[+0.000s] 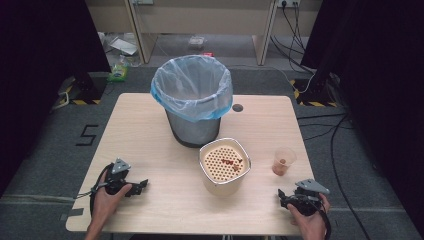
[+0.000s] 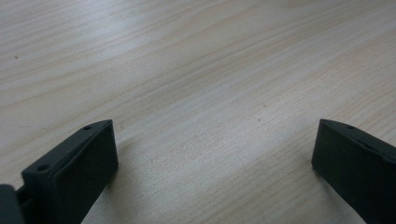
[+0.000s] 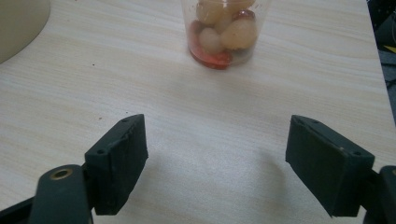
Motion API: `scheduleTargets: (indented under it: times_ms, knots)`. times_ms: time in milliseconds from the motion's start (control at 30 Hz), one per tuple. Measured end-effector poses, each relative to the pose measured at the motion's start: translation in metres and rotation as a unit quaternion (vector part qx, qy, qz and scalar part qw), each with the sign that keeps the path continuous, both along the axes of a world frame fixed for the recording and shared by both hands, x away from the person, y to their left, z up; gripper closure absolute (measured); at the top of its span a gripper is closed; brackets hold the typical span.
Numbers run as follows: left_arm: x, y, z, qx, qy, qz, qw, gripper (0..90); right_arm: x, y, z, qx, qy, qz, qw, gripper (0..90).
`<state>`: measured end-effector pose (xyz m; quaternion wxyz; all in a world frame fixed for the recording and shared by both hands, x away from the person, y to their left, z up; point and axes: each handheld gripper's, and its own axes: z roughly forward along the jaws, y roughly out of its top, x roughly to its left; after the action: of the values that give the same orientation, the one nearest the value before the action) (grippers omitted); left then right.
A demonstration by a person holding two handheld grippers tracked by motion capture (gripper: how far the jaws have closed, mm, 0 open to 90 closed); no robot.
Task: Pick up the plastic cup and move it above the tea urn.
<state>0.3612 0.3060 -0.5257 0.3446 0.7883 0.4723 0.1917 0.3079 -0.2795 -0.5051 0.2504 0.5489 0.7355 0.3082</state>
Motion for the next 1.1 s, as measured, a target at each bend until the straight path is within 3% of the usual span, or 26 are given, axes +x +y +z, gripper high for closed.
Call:
scheduleTargets:
  times_ms: [333,733,1100]
  knots:
    - [0.0,0.0,0.0,0.0,0.0,0.0,1.0,0.0,0.006,-0.007,0.01,0.011,0.008,-0.009,0.9999,26.8]
    - [0.0,0.0,0.0,0.0,0.0,0.0,1.0,0.0,0.017,-0.011,0.031,0.026,-0.007,-0.008,0.9996,29.2]
    - [0.0,0.0,0.0,0.0,0.0,-0.001,1.0,0.0,0.034,-0.005,0.069,0.018,-0.032,-0.003,0.9993,30.1]
